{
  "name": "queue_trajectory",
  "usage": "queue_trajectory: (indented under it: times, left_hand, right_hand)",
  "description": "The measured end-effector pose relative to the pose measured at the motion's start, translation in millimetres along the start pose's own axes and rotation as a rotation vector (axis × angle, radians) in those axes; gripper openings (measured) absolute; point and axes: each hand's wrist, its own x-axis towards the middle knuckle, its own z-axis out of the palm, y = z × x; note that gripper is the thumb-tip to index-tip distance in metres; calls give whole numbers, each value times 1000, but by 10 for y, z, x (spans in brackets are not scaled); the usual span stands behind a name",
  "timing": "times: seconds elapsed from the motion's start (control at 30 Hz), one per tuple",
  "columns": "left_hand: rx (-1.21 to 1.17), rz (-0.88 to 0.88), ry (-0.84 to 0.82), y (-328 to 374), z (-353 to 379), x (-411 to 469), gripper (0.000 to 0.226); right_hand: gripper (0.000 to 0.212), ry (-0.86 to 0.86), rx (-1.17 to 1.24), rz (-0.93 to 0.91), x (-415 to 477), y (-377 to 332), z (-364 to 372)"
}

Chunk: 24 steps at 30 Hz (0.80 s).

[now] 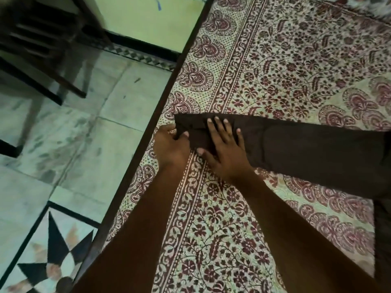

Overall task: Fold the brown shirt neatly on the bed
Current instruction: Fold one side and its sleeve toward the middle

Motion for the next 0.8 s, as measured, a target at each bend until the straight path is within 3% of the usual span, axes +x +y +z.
queue_trajectory:
  times: [0.07,0.13,0.23,0.3,0.4,0.53,0.6,0.67,0.8]
  left_hand:
    - [-77,72,-109,112,42,-98,30]
    - [-159,158,-256,238,126,-309,20]
    - [-371,195,-354,359,249,-632,16]
    - [-438,197,-352,338,414,-833,20]
    - [-157,280,-374,125,803,-1085,49]
    - [280,475,-451,-28,1473,-1525,91]
    - [395,529,-416,22,1798,-1777,95]
    - [448,557,-343,105,2064,-1948,88]
    - [557,529,-272,249,2523,-2119,68]
  right_hand:
    - [93,-10,104,-59,-49,19,-53]
    - [81,68,298,-5,-66,25,-154]
    - [46,355,604,301,-105,114,-437]
    - [43,444,803,485,-246,275,-734]
    - [35,470,1090,493,-564,450,-1120]
    - [22,530,1612,711,-990,815,-1574]
    - [7,604,1755,793,-1227,1101,-1772]
    - [13,651,1802,837,-1449,1391,-1959]
    - [58,724,1879,878,-1937,2047,-2422]
